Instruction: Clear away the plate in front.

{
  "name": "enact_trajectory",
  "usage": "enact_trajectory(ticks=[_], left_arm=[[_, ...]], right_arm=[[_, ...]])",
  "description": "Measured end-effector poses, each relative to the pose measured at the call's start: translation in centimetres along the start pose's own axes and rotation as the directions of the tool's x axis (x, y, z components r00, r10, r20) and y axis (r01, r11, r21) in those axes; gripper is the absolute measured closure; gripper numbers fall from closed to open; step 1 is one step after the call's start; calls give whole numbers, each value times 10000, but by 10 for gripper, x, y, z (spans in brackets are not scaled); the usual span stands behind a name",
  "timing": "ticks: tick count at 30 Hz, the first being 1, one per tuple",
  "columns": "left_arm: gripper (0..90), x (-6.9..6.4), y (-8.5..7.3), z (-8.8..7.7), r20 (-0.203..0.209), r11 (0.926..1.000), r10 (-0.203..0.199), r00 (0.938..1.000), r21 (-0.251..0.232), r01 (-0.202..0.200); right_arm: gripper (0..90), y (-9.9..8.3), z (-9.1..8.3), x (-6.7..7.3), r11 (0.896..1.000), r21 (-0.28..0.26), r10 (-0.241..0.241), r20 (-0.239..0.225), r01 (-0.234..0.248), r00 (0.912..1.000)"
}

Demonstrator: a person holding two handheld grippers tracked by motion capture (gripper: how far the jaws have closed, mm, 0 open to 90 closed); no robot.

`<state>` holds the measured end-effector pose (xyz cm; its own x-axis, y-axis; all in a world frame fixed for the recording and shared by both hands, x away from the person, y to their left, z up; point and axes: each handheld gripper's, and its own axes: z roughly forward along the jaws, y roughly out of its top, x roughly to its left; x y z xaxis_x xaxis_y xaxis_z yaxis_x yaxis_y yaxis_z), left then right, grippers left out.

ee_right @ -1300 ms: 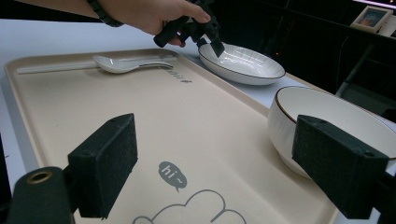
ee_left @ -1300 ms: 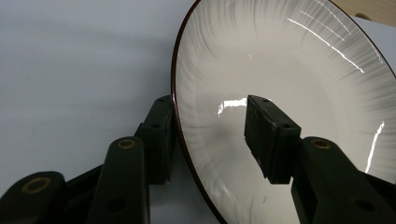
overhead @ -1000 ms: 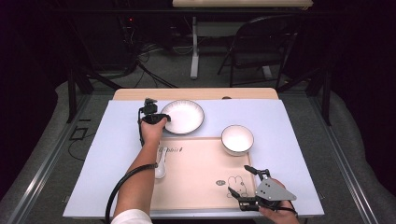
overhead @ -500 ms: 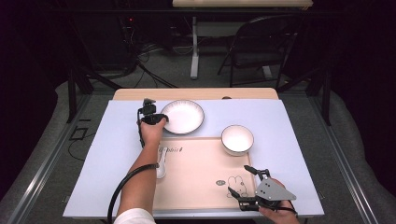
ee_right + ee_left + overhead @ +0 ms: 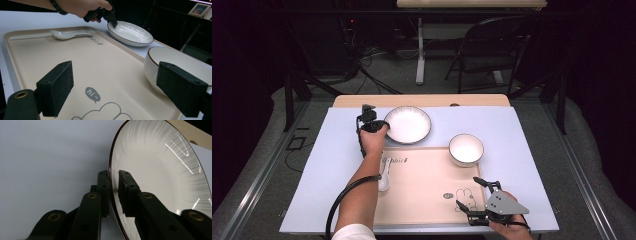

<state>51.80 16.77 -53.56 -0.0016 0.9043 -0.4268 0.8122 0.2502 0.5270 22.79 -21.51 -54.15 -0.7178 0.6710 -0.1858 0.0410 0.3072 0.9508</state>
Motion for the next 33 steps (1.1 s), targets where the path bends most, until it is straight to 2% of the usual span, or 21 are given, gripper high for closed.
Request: enact_trajectory(ticks=[2, 5, 13, 16, 20, 25, 29, 33], left_arm=[[815, -1, 1, -4, 78, 10000, 29, 10000, -71, -28], [846, -4, 3, -10, 417, 9994, -177, 9990, -292, 189], [855, -16, 7, -21, 294, 9974, 377, 9989, -620, -358], [851, -20, 9, -26, 337, 9973, 467, 9983, -579, -447], [844, -24, 11, -36, 245, 9942, 905, 9956, -602, -889], [844, -27, 9, -56, 577, 9887, 1376, 9888, -687, -1335], [843, -27, 3, -74, 959, 9823, 1810, 9788, -655, -1752], [843, -24, -8, -90, 1401, 9789, 2029, 9691, -517, -1975]], right_arm=[[135, 0, 0, 0, 10000, -11, 9, 9, -9, 10000], [135, 0, 0, 1, 10000, -19, 7, 6, -7, 10000], [135, 0, 1, 0, 10000, 17, -18, -19, 18, 10000], [135, 0, 0, -1, 10000, 1, 41, 16, -41, 10000], [135, 0, 0, -1, 10000, -40, 2, 13, -2, 10000], [135, 0, 0, 0, 10000, -24, -51, 1, 51, 10000], [135, 0, 0, 0, 10000, -1, -21, 28, 21, 10000], [135, 0, -1, 0, 10000, -32, -22, 61, 22, 10000]])
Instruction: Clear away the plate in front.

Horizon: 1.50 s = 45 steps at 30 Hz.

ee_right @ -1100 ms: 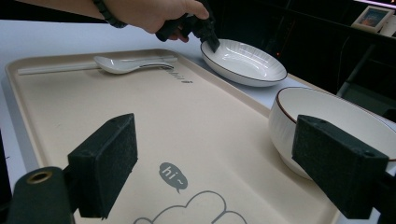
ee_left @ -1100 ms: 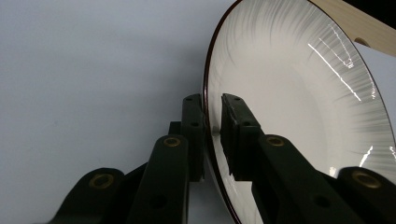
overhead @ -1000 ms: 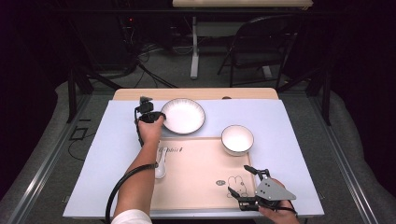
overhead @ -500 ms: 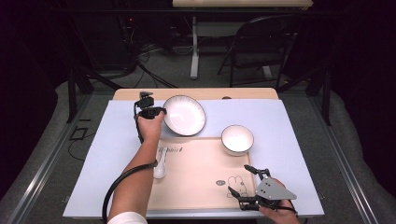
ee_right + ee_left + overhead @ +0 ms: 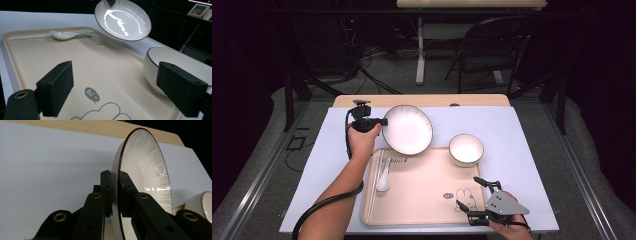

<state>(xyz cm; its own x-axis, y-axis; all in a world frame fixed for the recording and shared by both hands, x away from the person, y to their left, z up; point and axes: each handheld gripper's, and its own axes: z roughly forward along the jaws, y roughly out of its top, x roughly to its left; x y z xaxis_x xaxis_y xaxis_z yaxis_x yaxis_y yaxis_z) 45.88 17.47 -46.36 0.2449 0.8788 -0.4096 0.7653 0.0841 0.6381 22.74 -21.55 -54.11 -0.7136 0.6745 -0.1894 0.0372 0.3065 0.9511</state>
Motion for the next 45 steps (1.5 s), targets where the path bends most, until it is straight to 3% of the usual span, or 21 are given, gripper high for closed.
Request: enact_trajectory(ticks=[8, 16, 25, 34, 37, 39, 42, 45], left_arm=[[842, -7, -32, -19, 835, 9983, 243, 9962, 510, -286], [839, -16, -58, -26, 1459, 9941, 420, 9884, 927, -559], [838, -25, -80, -23, 2004, 9870, 396, 9789, 1446, -695], [833, -29, -101, -12, 2514, 9738, 233, 9676, 2132, -789], [836, -28, -105, -10, 2546, 9720, 287, 9666, 2183, -864], [841, -26, -108, -8, 2368, 9727, 349, 9709, 2151, -875], [853, -27, -112, -4, 1804, 9677, 729, 9809, 2252, -1133], [842, -26, -115, -1, 1578, 9654, 1002, 9824, 2235, -1344]], right_arm=[[135, 0, 1, 0, 10000, -9, -59, 0, 59, 10000], [135, 1, 0, 1, 9999, -36, -103, -23, 103, 9999], [135, 1, 1, 1, 10000, -44, -86, -15, 85, 10000], [135, 1, 1, 1, 9999, -23, -99, -5, 99, 10000], [135, 0, 1, 1, 10000, -20, -96, 1, 96, 10000], [135, 0, 1, 1, 10000, -15, -95, 0, 95, 10000], [135, 0, 1, 1, 10000, -3, -99, 0, 99, 10000], [135, 0, 1, 2, 10000, 5, -79, 4, 79, 10000]])
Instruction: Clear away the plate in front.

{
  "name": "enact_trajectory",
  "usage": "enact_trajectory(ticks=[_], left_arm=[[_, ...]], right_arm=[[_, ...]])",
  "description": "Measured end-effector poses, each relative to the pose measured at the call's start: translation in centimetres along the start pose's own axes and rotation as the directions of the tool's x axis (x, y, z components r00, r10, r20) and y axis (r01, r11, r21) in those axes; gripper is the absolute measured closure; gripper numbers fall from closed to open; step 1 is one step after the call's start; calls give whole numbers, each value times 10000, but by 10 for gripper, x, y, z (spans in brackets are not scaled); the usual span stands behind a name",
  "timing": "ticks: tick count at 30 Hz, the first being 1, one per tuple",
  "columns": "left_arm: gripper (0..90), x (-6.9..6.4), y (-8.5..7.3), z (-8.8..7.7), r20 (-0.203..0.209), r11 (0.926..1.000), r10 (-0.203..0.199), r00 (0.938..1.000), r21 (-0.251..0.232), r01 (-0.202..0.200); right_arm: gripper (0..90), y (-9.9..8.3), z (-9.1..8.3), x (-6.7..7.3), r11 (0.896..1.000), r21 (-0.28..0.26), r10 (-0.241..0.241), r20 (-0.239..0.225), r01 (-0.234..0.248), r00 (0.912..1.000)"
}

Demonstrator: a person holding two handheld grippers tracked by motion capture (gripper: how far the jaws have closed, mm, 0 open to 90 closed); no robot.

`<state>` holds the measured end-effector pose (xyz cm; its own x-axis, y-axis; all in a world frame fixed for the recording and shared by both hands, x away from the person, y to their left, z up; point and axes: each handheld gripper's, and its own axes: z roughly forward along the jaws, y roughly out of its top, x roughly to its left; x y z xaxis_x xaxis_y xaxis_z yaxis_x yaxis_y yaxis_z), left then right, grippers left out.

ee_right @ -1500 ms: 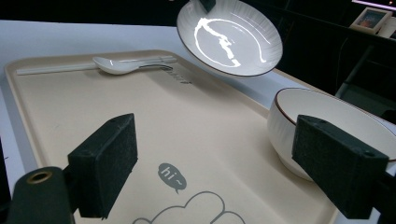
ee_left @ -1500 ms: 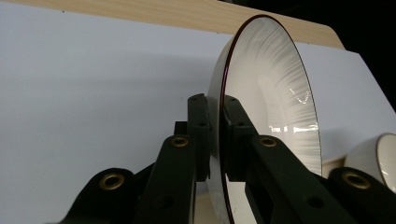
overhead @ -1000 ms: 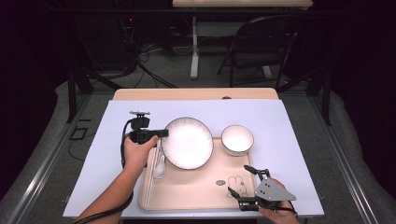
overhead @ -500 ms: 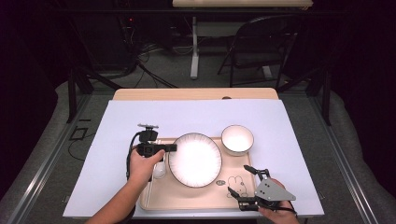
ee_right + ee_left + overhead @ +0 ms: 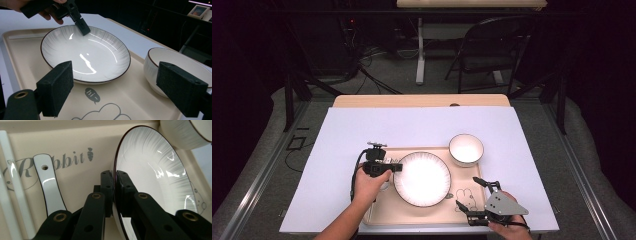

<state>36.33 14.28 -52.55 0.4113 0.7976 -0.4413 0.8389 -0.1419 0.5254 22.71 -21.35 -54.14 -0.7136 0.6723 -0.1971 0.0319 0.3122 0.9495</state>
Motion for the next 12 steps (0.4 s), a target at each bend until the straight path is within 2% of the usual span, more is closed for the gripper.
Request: enact_trajectory(ticks=[3, 6, 9, 12], left_arm=[[831, 1, -3, 3, -249, 9999, 141, 9996, 89, -138], [798, 1, -7, 5, -685, 9993, 311, 9972, 208, -297], [658, 2, -11, 0, -491, 9989, 339, 9982, -304, -354], [517, 1, -15, -7, -868, 9903, 900, 9921, -983, -985]], right_arm=[[135, 0, 0, 0, 10000, 2, 3, -1, -3, 10000], [135, 0, 0, 0, 10000, 5, 1, -2, -1, 10000], [135, 0, 0, 0, 10000, -2, 3, -4, -3, 10000], [135, 0, 0, 0, 10000, 5, -8, -3, 8, 10000]])
